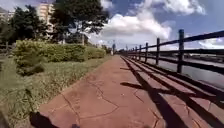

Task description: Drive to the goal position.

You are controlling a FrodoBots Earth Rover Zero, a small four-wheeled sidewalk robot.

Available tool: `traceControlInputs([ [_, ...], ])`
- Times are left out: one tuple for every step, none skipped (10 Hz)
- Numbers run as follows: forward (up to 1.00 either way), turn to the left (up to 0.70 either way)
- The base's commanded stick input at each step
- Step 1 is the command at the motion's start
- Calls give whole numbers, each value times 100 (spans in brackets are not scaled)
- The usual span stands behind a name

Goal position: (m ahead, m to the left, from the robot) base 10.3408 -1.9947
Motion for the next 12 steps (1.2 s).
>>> traceControlInputs([
  [85,-9],
  [85,0],
  [85,0],
  [85,0],
  [85,0],
  [85,0],
  [85,0],
  [85,0],
  [85,0],
  [85,0],
  [85,-4],
  [85,-29],
])
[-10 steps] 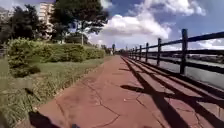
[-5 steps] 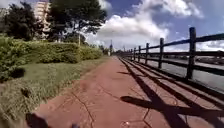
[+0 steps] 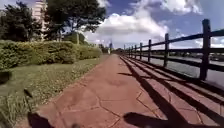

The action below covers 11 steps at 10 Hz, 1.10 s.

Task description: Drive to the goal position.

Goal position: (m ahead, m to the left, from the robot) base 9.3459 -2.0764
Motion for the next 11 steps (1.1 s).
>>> traceControlInputs([
  [85,-34],
  [85,-11],
  [85,0],
  [85,0],
  [85,0],
  [85,0],
  [85,0],
  [85,0],
  [85,0],
  [85,0],
  [85,0],
])
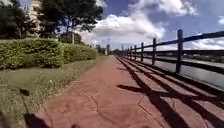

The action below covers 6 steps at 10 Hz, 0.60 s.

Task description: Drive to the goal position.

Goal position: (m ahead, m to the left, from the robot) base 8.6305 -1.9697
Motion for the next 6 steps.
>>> traceControlInputs([
  [85,0],
  [85,-24],
  [85,-34],
  [85,-17],
  [85,0],
  [85,0],
])
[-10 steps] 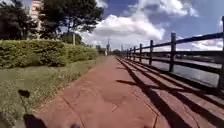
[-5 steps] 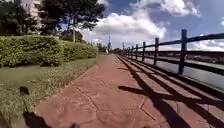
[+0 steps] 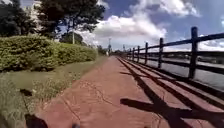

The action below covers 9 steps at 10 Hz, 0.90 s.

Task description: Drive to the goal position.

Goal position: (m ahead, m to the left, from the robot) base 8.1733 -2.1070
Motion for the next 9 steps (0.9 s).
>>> traceControlInputs([
  [85,0],
  [85,0],
  [85,0],
  [85,0],
  [85,0],
  [85,0],
  [85,0],
  [85,0],
  [85,0],
])
